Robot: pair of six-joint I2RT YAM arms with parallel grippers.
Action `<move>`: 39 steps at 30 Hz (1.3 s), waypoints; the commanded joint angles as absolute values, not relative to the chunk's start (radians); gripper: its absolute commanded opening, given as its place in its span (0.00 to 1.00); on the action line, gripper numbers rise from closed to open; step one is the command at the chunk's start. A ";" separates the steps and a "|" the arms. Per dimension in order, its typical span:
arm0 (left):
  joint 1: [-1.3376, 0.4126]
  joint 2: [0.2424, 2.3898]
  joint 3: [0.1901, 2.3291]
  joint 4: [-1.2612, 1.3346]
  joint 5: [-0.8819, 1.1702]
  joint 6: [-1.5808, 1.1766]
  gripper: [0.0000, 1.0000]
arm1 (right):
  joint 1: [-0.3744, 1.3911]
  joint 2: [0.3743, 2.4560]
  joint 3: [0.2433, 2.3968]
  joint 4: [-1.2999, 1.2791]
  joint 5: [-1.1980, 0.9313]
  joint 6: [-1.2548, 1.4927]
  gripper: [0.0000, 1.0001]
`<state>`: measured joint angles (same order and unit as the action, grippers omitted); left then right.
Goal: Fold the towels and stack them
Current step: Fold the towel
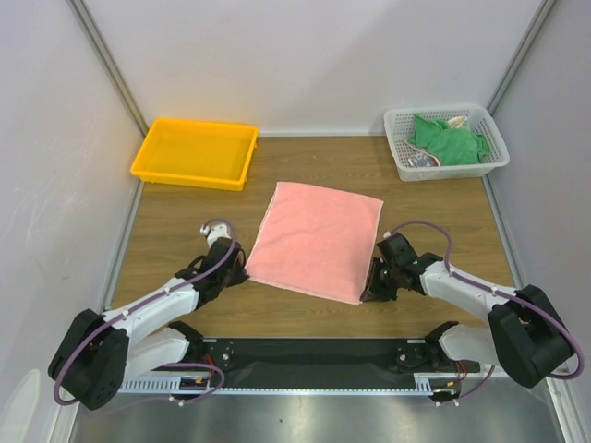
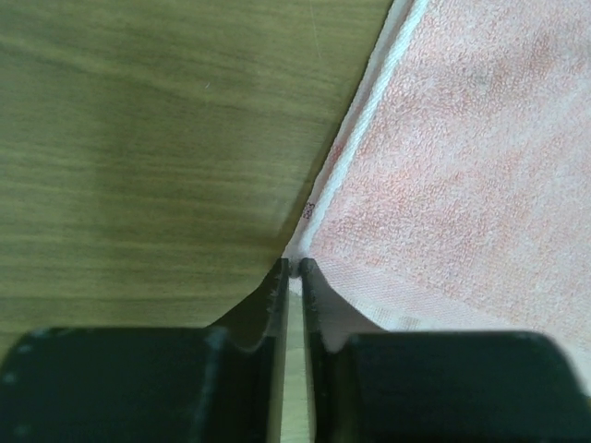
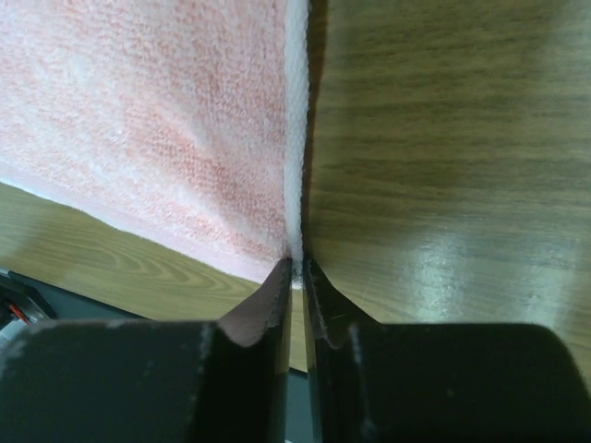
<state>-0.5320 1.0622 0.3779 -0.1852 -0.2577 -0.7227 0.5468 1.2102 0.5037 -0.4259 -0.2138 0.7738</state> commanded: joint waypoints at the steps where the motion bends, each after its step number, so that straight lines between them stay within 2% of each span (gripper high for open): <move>1: -0.537 1.032 0.353 -0.176 -0.268 -0.738 0.16 | 0.551 1.255 0.506 -0.448 -0.215 0.729 0.15; 3: -0.538 1.035 0.365 -0.186 -0.281 -0.741 0.25 | 0.551 1.261 0.531 -0.471 -0.219 0.712 0.26; 4: -0.538 1.035 0.376 -0.208 -0.287 -0.739 0.35 | 0.552 1.256 0.561 -0.480 -0.227 0.706 0.37; 6: -0.538 1.031 0.429 -0.238 -0.305 -0.723 0.40 | 0.549 1.230 0.610 -0.523 -0.224 0.686 0.45; 7: -0.538 1.017 0.452 -0.276 -0.311 -0.716 0.49 | 0.549 1.220 0.635 -0.541 -0.216 0.675 0.50; 9: -0.540 0.996 0.535 -0.314 -0.343 -0.690 0.59 | 0.542 1.192 0.731 -0.601 -0.186 0.641 0.51; 10: -0.540 0.973 0.564 -0.346 -0.356 -0.680 0.67 | 0.525 1.187 0.770 -0.620 -0.177 0.631 0.53; 13: -0.540 0.947 0.664 -0.336 -0.368 -0.618 0.75 | 0.467 1.189 0.870 -0.638 -0.158 0.588 0.53; 16: -0.543 0.960 0.706 -0.209 -0.315 -0.530 0.75 | 0.424 1.218 0.891 -0.556 -0.158 0.578 0.53; 20: -0.566 1.105 0.739 -0.060 -0.212 -0.479 0.71 | 0.387 1.291 0.882 -0.353 -0.123 0.597 0.51; 27: -0.601 1.352 0.778 0.202 -0.202 -0.440 0.61 | 0.351 1.506 0.939 -0.153 -0.118 0.562 0.43; 32: -0.606 1.477 0.787 0.213 -0.235 -0.480 0.58 | 0.308 1.634 0.971 -0.117 -0.139 0.546 0.39; 36: -0.609 1.546 0.763 0.204 -0.247 -0.491 0.50 | 0.299 1.683 0.959 -0.117 -0.143 0.532 0.37; 39: -0.620 1.574 0.744 0.183 -0.265 -0.498 0.48 | 0.296 1.713 0.960 -0.127 -0.118 0.523 0.37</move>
<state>-0.6067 1.5608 0.7448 0.1539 -0.2371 -0.4812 0.2970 1.6886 0.9337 -0.1558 -0.1375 0.5529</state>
